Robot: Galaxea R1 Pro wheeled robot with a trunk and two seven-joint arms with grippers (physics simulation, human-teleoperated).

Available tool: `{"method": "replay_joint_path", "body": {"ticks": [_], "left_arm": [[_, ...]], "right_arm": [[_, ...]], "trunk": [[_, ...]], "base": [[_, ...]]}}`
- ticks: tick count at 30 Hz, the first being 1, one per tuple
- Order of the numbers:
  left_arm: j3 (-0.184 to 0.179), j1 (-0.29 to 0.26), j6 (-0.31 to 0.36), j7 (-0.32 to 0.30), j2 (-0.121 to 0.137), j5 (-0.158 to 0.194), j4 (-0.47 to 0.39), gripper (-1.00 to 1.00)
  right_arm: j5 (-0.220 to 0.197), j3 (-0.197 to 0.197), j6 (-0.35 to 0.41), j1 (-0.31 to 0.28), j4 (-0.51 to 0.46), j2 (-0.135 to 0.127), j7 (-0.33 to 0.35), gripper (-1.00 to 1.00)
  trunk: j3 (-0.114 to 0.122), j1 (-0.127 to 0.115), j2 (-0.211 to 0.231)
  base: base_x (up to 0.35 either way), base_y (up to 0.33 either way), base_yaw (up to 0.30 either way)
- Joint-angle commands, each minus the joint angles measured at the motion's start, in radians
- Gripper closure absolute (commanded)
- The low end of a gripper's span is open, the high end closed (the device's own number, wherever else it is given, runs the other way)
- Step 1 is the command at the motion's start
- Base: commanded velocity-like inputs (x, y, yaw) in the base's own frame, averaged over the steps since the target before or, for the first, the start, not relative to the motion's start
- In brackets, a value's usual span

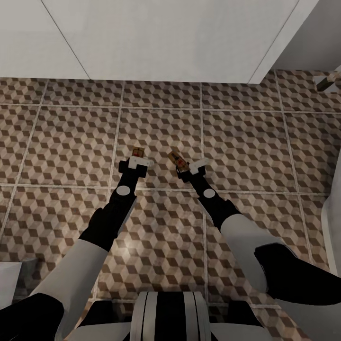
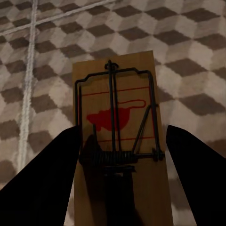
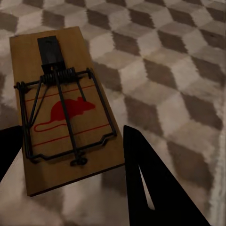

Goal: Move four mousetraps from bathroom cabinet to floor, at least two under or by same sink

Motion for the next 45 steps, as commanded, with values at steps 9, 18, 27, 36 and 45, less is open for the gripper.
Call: {"method": "replay_joint_path", "body": {"ticks": [9, 18, 27, 36, 45], "left_arm": [[-0.002, 0.000, 0.006, 0.005, 0.001, -0.010, 0.025, 1.00], [-0.001, 0.000, 0.002, 0.005, -0.001, -0.009, 0.064, 1.00], [-0.001, 0.000, 0.001, 0.006, -0.002, -0.009, 0.074, 1.00], [-0.002, 0.000, 0.000, 0.006, -0.002, -0.008, 0.074, 1.00], [-0.002, 0.000, 0.000, 0.006, -0.003, -0.008, 0.074, 1.00]], "right_arm": [[0.004, 0.002, -0.064, 0.000, -0.013, 0.000, 0.002, 1.00], [0.005, 0.003, -0.069, 0.000, -0.020, 0.000, 0.002, 1.00], [0.005, 0.004, -0.068, 0.000, -0.011, 0.000, 0.002, 1.00], [0.005, 0.004, -0.069, 0.000, -0.010, 0.000, 0.002, 1.00], [0.006, 0.004, -0.068, 0.000, -0.007, 0.000, 0.002, 1.00]], "trunk": [[0.000, 0.000, 0.000], [0.000, 0.000, 0.000], [0.000, 0.000, 0.000], [0.000, 0.000, 0.000], [0.000, 0.000, 0.000]], "base": [[0.000, 0.000, 0.000], [0.000, 0.000, 0.000], [0.000, 0.000, 0.000], [0.004, 0.000, 0.000], [0.103, 0.000, 0.000]]}}
